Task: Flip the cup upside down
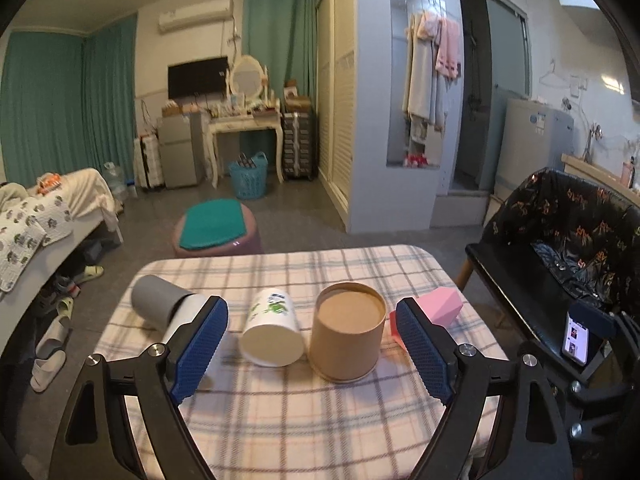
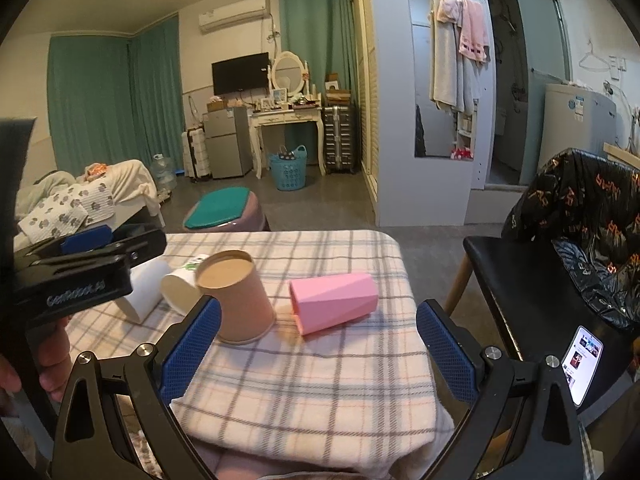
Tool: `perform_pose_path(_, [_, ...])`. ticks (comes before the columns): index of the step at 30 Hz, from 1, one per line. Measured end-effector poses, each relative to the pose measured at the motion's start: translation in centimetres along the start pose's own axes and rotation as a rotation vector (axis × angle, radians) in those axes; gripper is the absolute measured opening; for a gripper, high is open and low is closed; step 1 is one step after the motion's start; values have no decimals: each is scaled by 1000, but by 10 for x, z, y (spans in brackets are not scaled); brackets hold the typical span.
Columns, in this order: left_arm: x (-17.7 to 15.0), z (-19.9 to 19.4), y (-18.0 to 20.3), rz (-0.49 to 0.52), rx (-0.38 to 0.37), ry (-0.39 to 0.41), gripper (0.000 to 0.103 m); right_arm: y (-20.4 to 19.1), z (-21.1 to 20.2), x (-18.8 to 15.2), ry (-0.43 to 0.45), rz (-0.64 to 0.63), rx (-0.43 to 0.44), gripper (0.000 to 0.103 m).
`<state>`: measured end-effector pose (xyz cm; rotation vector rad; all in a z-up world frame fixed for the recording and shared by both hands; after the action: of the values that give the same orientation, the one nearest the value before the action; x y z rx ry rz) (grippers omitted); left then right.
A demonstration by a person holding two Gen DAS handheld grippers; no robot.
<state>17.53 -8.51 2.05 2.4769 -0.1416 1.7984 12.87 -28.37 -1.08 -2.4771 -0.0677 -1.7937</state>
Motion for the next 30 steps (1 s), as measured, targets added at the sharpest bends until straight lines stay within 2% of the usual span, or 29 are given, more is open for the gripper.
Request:
perform_pose_path(4, [-11, -23, -10, -11, 31, 52, 98, -11, -14, -4, 25, -23, 3, 99])
perform_pose_path(6, [-18, -28, -13, -15, 34, 47, 100, -14, -20, -8, 34, -26, -14, 103])
perform_pose_path(9, [-33, -34, -20, -38, 40, 32, 103, -20, -23, -14, 42, -33, -15, 103])
perform_pose_path(14, [-53, -42, -30, -53, 42, 29, 103, -26, -22, -29, 36, -32, 0, 103])
perform_pose_path(19, [-68, -47, -41, -62, 83, 29, 103, -32, -17, -40, 49, -44, 2, 103])
perform_pose_path(30, [-82, -50, -44, -20, 104, 21, 103, -36, -17, -51, 37, -36, -8, 103])
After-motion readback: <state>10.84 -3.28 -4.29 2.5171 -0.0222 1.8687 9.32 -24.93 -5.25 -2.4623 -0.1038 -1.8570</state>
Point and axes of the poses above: each gripper's, at about its wrist camera, not at the fingertips, and z roughly the way its jaws point, y to its right, x to its top, the point moved 7 cm from there along z, roughly the way its jaws point, and after that the axes turned 11 degrees about y, right-handed, at the moved point
